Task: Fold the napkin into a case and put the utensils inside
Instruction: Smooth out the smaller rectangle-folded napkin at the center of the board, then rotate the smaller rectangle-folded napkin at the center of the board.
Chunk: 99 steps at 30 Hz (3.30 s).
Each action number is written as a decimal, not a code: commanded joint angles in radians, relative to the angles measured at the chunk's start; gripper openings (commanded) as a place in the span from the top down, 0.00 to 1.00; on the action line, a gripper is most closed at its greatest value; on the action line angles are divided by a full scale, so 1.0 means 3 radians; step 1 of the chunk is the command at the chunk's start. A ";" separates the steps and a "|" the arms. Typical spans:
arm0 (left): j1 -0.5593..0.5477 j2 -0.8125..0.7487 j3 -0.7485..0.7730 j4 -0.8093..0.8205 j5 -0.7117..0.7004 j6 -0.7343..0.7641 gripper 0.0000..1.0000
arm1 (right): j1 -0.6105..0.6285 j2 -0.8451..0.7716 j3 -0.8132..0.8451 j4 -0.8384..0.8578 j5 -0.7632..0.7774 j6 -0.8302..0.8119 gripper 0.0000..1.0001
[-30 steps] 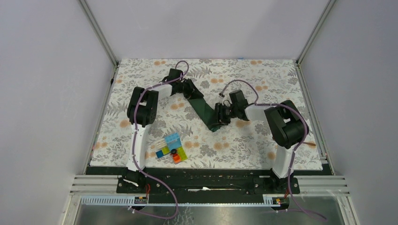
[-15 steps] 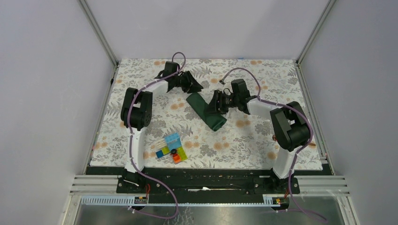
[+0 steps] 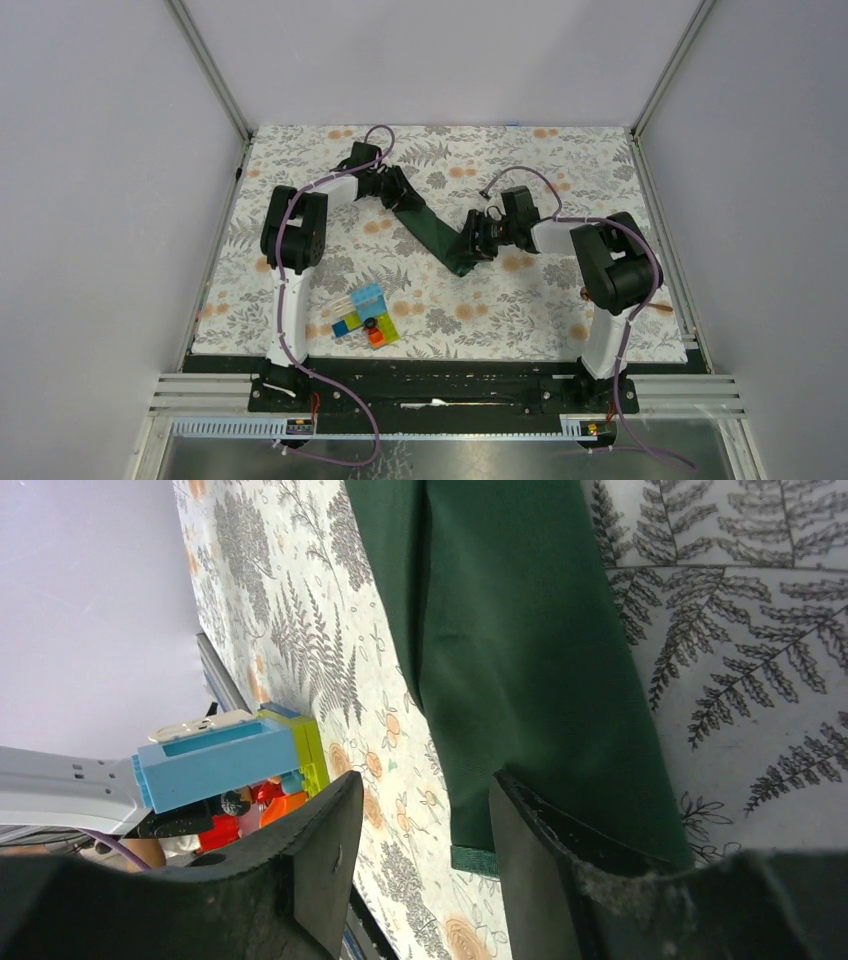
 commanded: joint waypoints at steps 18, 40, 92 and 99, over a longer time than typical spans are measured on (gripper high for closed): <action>-0.0099 -0.0409 -0.0570 -0.0255 -0.0865 0.0267 0.57 | 0.0148 -0.0060 -0.0040 -0.0137 0.0242 -0.0125 0.41; -0.0722 -0.1751 -0.1836 -0.0210 -0.0541 0.0004 0.47 | 0.0013 -0.0257 0.1142 -0.2167 0.2098 -0.1050 0.32; -0.1906 -0.2643 -0.2563 -0.0607 -0.0818 0.0020 0.29 | 0.0180 -0.0584 -0.0159 -0.1378 0.0554 -0.0548 0.30; -0.1593 -0.2681 -0.2003 -0.0938 -0.0857 0.0415 0.46 | 0.0163 -0.0674 0.0075 -0.1536 0.0575 -0.0554 0.30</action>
